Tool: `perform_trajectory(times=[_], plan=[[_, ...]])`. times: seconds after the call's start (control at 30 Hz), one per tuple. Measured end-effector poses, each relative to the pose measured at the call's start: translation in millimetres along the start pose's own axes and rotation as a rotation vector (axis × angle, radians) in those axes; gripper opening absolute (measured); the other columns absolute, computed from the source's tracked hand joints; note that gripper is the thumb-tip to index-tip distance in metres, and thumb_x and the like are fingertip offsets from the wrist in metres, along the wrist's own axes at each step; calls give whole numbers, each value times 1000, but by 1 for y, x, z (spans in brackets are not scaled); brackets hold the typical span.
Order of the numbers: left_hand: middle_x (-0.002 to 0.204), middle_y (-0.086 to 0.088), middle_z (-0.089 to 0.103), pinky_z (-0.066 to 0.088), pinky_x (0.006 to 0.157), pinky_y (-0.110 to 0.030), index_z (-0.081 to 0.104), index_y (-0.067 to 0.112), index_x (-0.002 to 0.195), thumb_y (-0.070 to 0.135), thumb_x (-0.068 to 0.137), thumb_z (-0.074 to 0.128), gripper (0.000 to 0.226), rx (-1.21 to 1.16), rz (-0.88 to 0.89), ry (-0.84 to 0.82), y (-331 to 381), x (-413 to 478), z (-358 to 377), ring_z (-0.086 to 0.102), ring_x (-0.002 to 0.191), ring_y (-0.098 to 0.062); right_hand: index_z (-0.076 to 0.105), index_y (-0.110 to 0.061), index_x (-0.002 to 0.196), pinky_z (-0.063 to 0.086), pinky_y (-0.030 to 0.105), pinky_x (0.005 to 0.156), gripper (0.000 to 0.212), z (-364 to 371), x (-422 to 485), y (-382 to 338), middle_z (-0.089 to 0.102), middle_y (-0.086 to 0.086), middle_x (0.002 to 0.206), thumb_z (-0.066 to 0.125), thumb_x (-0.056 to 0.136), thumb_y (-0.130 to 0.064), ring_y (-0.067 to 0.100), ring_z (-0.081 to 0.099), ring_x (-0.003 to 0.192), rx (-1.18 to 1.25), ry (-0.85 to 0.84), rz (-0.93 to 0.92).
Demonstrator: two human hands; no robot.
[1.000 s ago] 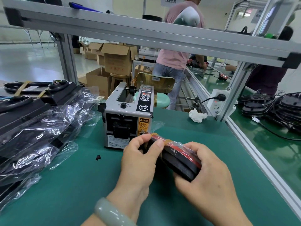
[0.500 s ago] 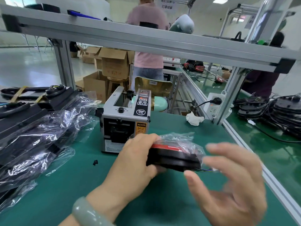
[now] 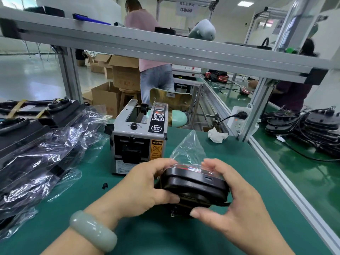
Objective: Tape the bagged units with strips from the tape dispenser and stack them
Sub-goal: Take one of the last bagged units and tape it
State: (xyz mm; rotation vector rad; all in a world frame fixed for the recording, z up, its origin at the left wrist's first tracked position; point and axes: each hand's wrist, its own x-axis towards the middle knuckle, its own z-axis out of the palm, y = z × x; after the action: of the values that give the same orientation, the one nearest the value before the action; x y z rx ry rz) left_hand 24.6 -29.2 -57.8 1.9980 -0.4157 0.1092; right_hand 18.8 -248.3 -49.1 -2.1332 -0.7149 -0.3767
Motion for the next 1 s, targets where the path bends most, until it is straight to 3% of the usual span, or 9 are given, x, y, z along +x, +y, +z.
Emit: perform_trajectory(times=[0.07,0.13,0.2,0.3,0.37,0.43,0.6,1.0], plan=[[108,22,66,42,92,-12,60,45,112,10,64,85,64,-46,-39,-2,-3,0,0,60,104,3,51,-47,112,35,-2,81,69,1,1,0,59,-31,112,80,49,-42,-8,58,100,68,-5,12],[118,23,63,42,99,-20,54,40,124,11,66,83,71,-110,-100,-19,-5,-3,3,55,114,5,57,-42,105,39,2,76,57,2,2,0,65,-21,102,78,52,-37,0,62,90,64,47,-26],[122,24,61,45,96,-20,49,42,127,19,70,79,69,-133,-175,41,-6,-7,4,52,118,6,59,-36,107,41,6,78,56,5,2,1,66,-17,101,79,54,-34,4,62,91,2,149,-67],[93,14,74,52,68,-17,65,27,105,8,85,68,28,-315,-328,379,-10,-9,-4,68,85,-2,59,-31,108,44,15,84,62,11,2,5,65,-15,103,82,51,-20,7,61,93,-200,312,-152],[70,4,72,45,53,-20,67,20,90,7,89,61,14,-377,-447,614,-14,-6,-11,62,57,-6,59,-30,106,42,21,82,70,16,3,7,65,-8,100,89,45,-14,11,57,90,-346,372,-156],[64,3,65,38,48,-20,66,19,84,10,91,60,13,-440,-538,748,-17,-1,-19,51,49,-7,58,-30,106,38,21,77,74,19,4,9,65,-5,98,91,43,-9,14,53,87,-396,394,-128],[60,3,62,37,36,-12,63,13,75,20,91,63,17,-613,-704,764,-17,17,-29,49,42,-2,54,-33,108,40,21,77,78,23,3,9,65,-5,99,90,43,-8,15,52,86,-410,382,-123],[67,-2,66,39,34,-11,59,9,81,20,91,62,15,-740,-718,908,-22,37,-29,56,35,0,70,-21,103,44,26,77,68,30,1,6,67,-4,99,91,38,-10,17,55,87,-459,349,-107]])
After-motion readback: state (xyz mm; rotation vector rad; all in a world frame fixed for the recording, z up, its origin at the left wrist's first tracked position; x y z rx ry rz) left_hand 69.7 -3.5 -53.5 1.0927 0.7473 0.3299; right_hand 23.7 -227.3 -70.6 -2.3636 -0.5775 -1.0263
